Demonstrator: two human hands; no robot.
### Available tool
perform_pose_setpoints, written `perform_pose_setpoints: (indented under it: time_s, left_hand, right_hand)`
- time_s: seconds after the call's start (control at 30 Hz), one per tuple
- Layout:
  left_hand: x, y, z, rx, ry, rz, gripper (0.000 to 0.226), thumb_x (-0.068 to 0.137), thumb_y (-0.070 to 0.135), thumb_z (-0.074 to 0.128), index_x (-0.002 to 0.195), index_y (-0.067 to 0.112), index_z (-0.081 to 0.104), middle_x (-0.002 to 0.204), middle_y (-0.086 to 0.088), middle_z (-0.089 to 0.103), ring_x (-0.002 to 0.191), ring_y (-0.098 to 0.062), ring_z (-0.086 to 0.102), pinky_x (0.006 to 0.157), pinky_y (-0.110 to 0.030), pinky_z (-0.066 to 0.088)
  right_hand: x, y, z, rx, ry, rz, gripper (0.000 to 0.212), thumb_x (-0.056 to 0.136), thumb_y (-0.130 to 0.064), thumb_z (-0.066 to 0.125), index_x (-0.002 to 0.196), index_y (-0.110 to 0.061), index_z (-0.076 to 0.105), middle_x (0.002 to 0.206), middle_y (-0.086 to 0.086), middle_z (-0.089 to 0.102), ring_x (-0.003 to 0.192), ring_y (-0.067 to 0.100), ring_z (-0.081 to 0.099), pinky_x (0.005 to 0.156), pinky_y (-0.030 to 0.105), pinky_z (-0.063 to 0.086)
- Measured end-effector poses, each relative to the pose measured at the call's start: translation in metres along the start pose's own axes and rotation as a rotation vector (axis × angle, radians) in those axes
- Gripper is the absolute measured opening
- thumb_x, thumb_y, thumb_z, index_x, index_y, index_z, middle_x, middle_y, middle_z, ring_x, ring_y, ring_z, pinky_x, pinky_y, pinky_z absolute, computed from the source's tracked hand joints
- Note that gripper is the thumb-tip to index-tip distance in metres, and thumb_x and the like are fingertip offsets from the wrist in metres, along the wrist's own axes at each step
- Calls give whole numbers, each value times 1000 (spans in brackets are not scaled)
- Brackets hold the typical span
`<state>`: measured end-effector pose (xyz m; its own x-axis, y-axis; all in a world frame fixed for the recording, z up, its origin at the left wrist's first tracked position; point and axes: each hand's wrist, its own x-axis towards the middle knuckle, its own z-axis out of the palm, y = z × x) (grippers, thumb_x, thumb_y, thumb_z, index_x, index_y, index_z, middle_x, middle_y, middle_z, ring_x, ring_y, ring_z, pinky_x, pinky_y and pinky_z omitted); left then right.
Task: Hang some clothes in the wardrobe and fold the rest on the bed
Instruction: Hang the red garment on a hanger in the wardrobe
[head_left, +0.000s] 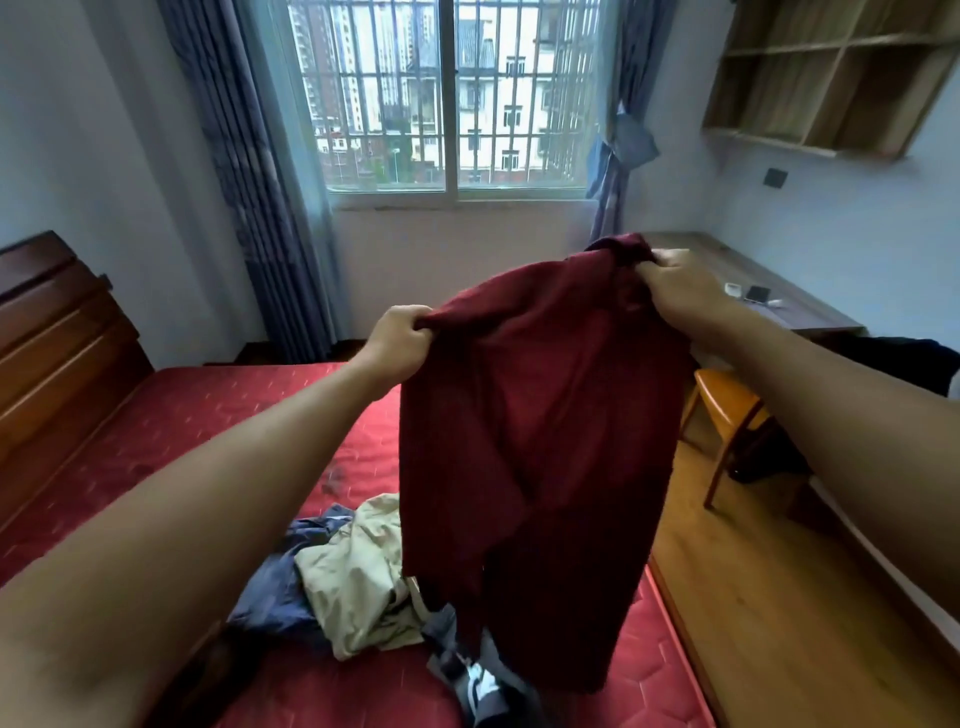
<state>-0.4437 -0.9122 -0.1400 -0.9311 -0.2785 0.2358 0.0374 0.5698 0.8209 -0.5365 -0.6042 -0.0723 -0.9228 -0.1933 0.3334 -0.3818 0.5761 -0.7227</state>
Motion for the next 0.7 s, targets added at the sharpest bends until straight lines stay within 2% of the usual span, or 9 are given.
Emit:
perform_pose_setpoints:
  time_s: [0.07, 0.13, 0.2, 0.33, 0.43, 0.5, 0.57, 0.63, 0.7]
  left_hand:
    - [5, -2, -11, 66, 16, 15, 20, 91, -2, 50, 81, 2, 66, 62, 1, 47, 57, -14, 39, 47, -25, 30]
    - [7, -2, -19, 125, 32, 34, 24, 91, -2, 49, 81, 9, 68, 61, 4, 50, 53, -10, 39, 45, -20, 31]
    - [9, -2, -27, 157, 54, 38, 26, 91, -2, 47, 84, 11, 69, 66, 2, 54, 56, -11, 43, 50, -24, 35]
    - [13, 2, -40, 184, 84, 54, 23, 92, 3, 46, 86, 10, 68, 71, 0, 57, 63, -15, 47, 58, -31, 37]
    - [17, 9, -48, 178, 112, 56, 22, 93, 7, 46, 90, 6, 67, 74, -4, 59, 67, -20, 50, 63, -33, 38]
    - [18, 17, -51, 74, 110, 41, 23, 95, 6, 45, 93, 5, 68, 77, -6, 62, 69, -19, 54, 64, -32, 42]
    - [16, 31, -52, -102, 111, 22, 27, 97, 3, 43, 96, 10, 69, 84, -6, 68, 72, -15, 62, 64, -28, 51]
    - [17, 51, -48, -252, 113, 8, 31, 99, 1, 40, 103, 13, 68, 96, -11, 72, 87, -22, 68, 77, -35, 59]
    - [17, 77, -40, -398, 91, 4, 31, 101, -1, 40, 102, 13, 68, 97, -12, 71, 90, -25, 68, 88, -40, 56]
  right_hand:
    - [0, 8, 0, -3, 15, 29, 31, 91, -38, 48, 75, -19, 66, 69, -6, 63, 64, 13, 55, 61, 32, 39]
    - [3, 17, 5, 47, 39, 69, 29, 90, -35, 50, 82, -15, 69, 74, -2, 66, 72, 18, 58, 67, 36, 41]
    - [6, 25, 8, 83, 44, 95, 27, 89, -28, 51, 83, -8, 69, 75, 2, 66, 74, 22, 59, 69, 38, 44]
    - [8, 34, 14, 83, 6, 121, 22, 89, -21, 52, 83, -9, 69, 73, 2, 65, 70, 22, 57, 67, 37, 42]
    - [7, 34, 23, 86, -10, 105, 24, 93, -15, 51, 97, 0, 69, 82, 9, 67, 75, 21, 56, 69, 37, 42]
    - [3, 29, 29, 106, -16, 83, 27, 99, -19, 51, 104, 1, 68, 98, 15, 71, 86, 21, 58, 79, 41, 47]
    - [-7, 17, 34, 115, -68, 48, 41, 102, -44, 50, 108, -7, 69, 106, 11, 72, 92, 18, 61, 81, 35, 47]
    - [-23, -1, 41, 71, -240, 16, 76, 82, -77, 54, 126, -17, 64, 114, -3, 69, 100, 11, 62, 84, 27, 47]
    - [-35, -17, 58, -9, -428, -7, 111, 62, -80, 68, 153, -26, 37, 132, -13, 54, 118, 8, 55, 101, 25, 42]
